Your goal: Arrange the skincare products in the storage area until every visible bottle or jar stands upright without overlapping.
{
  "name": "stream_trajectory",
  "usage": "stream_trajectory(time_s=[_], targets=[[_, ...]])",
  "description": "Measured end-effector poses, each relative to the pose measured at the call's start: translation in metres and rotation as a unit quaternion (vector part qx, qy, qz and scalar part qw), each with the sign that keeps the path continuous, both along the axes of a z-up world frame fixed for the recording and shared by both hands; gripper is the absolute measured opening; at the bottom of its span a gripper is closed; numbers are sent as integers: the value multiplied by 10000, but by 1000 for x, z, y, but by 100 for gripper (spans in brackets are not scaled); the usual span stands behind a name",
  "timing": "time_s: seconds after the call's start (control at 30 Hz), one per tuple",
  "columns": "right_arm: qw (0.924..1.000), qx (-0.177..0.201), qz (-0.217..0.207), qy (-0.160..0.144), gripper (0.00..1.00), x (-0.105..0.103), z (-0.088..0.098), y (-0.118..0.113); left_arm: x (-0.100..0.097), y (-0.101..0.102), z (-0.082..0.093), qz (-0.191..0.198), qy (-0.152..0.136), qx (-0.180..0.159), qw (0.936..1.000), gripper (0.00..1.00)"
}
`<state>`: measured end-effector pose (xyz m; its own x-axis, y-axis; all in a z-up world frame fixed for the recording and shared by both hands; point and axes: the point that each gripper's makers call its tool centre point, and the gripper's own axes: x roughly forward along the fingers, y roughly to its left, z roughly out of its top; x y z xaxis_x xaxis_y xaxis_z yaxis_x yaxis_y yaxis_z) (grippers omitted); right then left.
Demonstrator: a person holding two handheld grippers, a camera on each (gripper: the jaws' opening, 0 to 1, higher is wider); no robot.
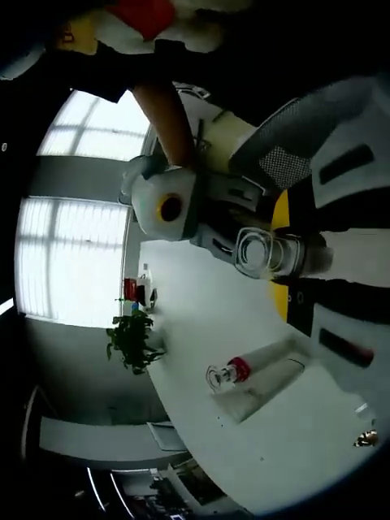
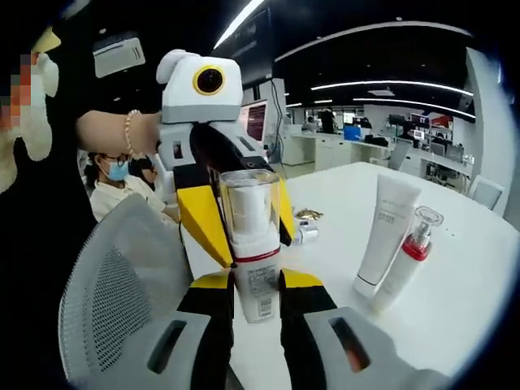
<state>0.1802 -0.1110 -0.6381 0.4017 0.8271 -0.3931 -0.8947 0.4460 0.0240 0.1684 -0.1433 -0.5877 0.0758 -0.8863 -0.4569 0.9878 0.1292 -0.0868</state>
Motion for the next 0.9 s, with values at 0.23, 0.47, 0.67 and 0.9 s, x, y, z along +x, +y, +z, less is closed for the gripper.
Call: stream_trajectory(time_s=[0.23,0.47,0.67,0.9], targets=[[9996,-219,-137,61,20,13,-22,-6,18,5,-32,-44,-82,240,9997,15],[9989,-426,-142,160,20,20,-47,-10,26,4,-55,-39,-66,394,9992,15],[9980,-576,-82,252,20,25,-65,-11,31,2,-73,-31,-3,516,9987,15],[9974,-645,-29,324,20,28,-77,-14,35,-2,-85,-2,71,597,9982,15]])
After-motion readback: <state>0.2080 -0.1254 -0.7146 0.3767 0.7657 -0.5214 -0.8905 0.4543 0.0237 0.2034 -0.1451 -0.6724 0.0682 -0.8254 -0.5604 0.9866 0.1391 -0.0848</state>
